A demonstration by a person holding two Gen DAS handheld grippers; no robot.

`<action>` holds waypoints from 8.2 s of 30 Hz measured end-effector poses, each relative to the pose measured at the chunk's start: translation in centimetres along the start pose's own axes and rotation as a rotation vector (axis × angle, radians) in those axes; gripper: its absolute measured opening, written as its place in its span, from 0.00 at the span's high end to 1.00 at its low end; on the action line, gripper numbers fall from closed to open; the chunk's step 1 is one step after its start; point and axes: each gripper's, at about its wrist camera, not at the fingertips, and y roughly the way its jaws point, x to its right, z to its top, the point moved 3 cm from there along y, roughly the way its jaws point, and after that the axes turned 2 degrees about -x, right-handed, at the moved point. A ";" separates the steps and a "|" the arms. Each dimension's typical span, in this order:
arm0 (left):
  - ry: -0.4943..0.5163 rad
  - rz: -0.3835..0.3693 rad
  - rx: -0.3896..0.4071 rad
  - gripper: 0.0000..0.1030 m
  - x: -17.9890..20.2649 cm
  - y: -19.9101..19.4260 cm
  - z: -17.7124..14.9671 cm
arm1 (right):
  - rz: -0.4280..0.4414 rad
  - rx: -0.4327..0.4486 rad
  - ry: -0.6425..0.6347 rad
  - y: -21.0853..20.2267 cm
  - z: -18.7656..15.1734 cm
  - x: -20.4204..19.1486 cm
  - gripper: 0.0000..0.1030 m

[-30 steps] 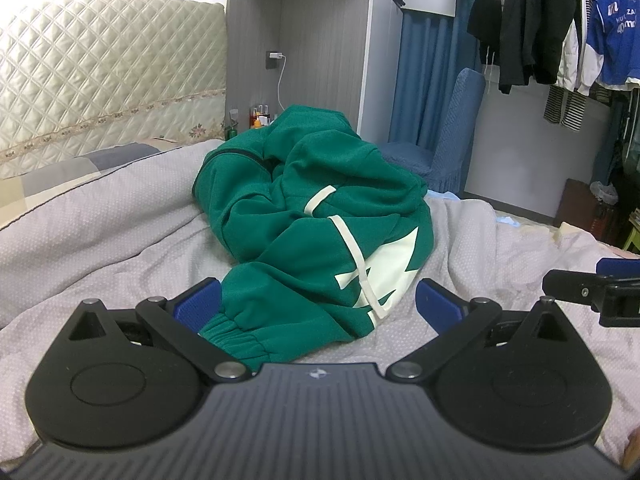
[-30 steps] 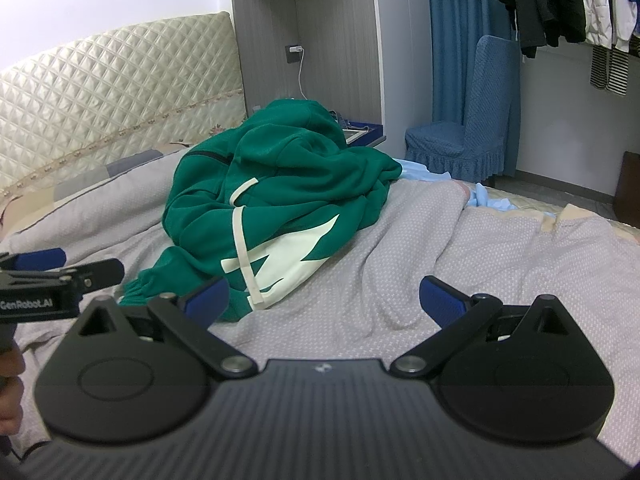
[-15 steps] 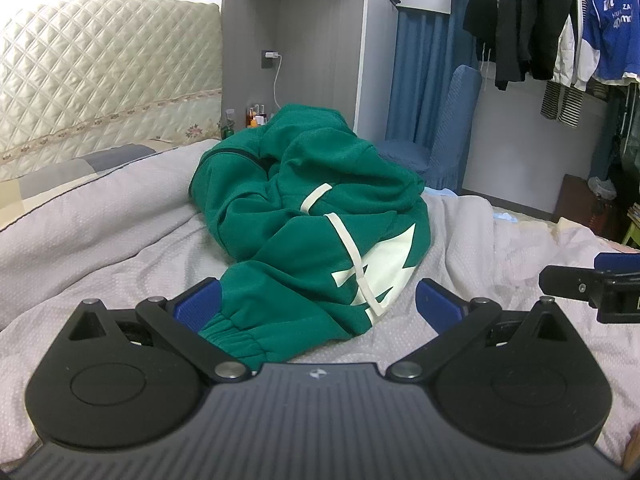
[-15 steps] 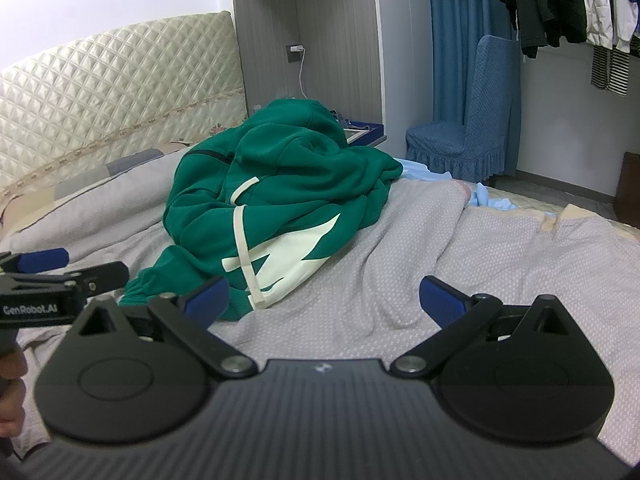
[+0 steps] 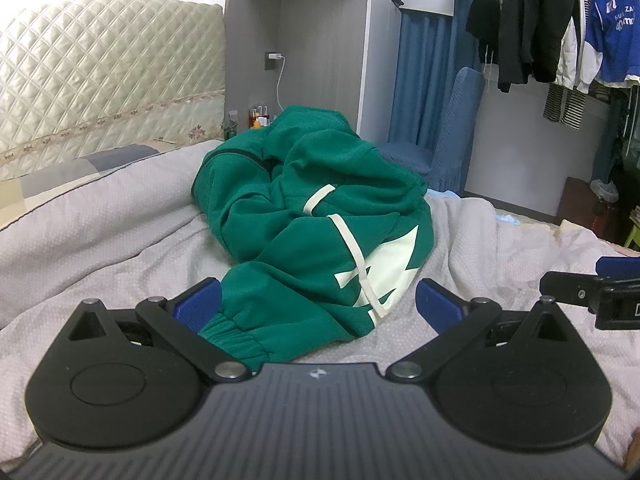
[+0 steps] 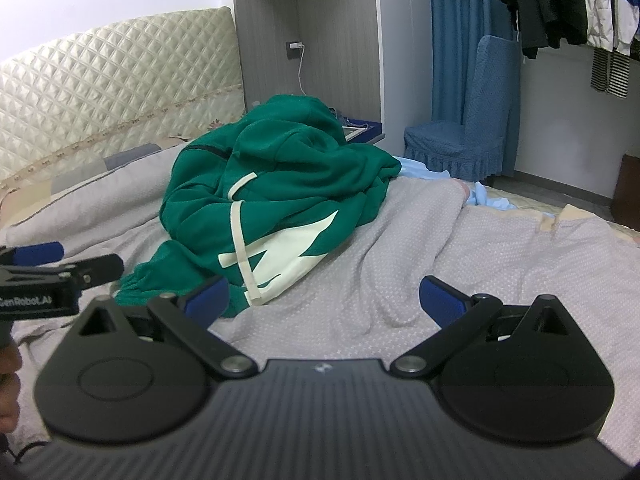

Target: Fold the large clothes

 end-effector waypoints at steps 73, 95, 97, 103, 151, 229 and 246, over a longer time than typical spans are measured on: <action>-0.463 0.053 -0.029 0.00 -15.7 9.1 -1.4 | 0.011 -0.043 0.084 15.4 7.4 -4.5 0.88; -0.247 -0.012 0.000 0.00 -6.2 2.7 -1.0 | -0.437 0.225 0.404 -4.5 6.6 22.3 0.88; -0.231 -0.025 -0.009 0.00 -5.0 2.7 -1.1 | -0.461 0.148 0.527 -3.6 4.1 25.1 0.87; -0.210 -0.068 -0.059 0.00 -2.3 4.0 -1.4 | -0.433 0.009 0.730 -1.1 -1.3 27.2 0.83; -0.209 -0.664 0.043 0.95 12.1 9.5 15.4 | -0.093 0.387 0.668 2.5 0.2 20.6 0.14; -0.697 -0.688 0.019 0.85 -7.1 3.1 1.7 | 0.289 0.087 0.624 4.3 1.4 12.7 0.87; -0.649 -0.560 -0.131 0.71 -7.6 -3.7 -4.1 | 0.219 -0.095 0.688 1.4 -3.3 11.3 0.77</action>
